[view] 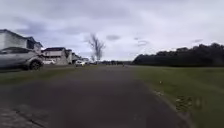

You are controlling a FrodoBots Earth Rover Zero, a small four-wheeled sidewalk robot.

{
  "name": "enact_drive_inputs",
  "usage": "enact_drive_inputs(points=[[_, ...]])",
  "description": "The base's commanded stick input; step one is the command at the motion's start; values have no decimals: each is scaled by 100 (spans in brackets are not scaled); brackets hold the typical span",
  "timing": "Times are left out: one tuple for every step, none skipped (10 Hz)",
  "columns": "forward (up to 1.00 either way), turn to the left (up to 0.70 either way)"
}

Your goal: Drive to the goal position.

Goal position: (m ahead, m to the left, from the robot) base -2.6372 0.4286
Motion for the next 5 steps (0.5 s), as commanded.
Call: enact_drive_inputs(points=[[100, 0], [100, 0], [100, 0], [100, 3], [100, 21]])
